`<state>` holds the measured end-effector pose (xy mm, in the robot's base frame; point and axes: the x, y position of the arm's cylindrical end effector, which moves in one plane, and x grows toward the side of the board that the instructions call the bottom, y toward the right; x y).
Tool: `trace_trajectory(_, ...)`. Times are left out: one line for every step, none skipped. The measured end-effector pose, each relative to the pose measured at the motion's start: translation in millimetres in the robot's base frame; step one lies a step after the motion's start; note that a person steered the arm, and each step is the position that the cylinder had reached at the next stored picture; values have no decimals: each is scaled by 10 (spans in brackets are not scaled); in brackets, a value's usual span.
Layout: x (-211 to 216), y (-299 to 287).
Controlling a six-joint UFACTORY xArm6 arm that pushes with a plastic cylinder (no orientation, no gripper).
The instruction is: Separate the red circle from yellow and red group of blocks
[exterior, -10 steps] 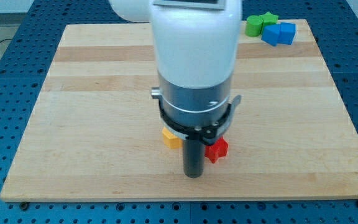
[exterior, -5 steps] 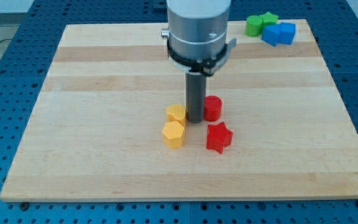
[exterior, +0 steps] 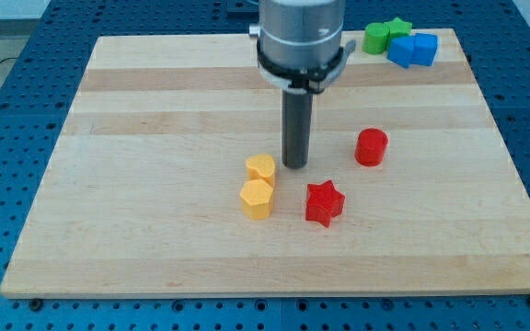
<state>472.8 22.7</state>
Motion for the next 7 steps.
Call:
trace_trajectory(130,396)
trace_trajectory(-132,739)
trace_trajectory(-524,1065)
trace_trajectory(-640,1142)
trace_trajectory(-356,1091)
trace_trajectory(-289,1314)
trace_trajectory(-661,1413)
